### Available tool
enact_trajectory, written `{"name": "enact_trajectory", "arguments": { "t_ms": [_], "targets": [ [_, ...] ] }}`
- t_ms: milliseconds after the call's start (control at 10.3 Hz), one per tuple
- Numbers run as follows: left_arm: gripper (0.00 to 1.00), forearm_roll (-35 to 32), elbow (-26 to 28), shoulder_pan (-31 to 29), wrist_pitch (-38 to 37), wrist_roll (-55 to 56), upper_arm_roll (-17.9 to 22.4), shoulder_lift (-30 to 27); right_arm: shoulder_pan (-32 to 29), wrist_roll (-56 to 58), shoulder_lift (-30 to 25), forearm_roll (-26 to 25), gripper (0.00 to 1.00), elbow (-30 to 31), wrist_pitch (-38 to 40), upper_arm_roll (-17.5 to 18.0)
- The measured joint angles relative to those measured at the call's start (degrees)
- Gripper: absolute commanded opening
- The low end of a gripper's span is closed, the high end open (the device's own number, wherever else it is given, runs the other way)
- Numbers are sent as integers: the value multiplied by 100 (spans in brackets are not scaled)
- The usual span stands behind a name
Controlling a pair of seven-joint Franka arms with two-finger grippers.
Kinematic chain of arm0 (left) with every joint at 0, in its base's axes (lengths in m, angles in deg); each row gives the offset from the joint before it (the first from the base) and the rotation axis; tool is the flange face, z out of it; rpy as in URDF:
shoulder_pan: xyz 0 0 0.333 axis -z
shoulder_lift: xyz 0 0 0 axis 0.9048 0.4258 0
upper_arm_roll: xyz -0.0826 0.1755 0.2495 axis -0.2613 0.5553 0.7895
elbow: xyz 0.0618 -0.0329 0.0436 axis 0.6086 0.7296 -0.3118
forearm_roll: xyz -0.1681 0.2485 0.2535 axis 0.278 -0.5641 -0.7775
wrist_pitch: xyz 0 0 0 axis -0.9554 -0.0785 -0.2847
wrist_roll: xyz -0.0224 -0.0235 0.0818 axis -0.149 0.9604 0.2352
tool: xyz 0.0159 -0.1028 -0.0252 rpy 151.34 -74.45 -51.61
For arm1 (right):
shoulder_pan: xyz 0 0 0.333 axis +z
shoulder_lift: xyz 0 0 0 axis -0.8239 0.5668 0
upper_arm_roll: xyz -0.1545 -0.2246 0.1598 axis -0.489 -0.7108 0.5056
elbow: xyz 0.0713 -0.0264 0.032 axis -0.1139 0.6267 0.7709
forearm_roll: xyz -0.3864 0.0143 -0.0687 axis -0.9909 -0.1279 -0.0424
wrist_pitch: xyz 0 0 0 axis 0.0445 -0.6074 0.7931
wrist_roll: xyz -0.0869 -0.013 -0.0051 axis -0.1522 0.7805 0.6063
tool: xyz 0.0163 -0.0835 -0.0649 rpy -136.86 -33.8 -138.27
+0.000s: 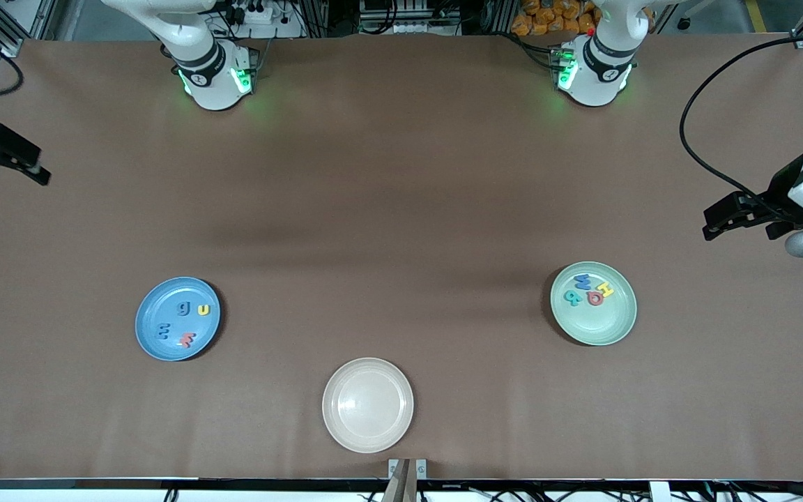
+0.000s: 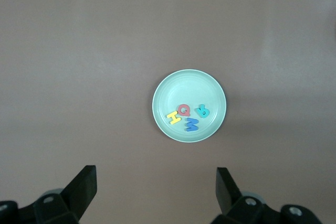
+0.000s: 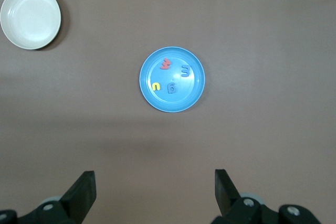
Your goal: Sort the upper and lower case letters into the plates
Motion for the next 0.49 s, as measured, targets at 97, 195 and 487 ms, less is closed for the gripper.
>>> {"name": "enact_trajectory", "arguments": {
  "t_ms": [97, 195, 487],
  "targets": [
    [100, 0, 0, 14, -27, 0, -3, -2, 0, -56, 0, -59, 100, -89, 101, -49],
    [100, 1, 0, 26, -64, 0, -5, -5, -1, -79, 1, -94, 100, -102, 142, -94],
    [100, 4, 1, 29, -117, 0, -6, -23, -1, -102, 15, -139, 100, -102, 218, -137]
  ]
}}
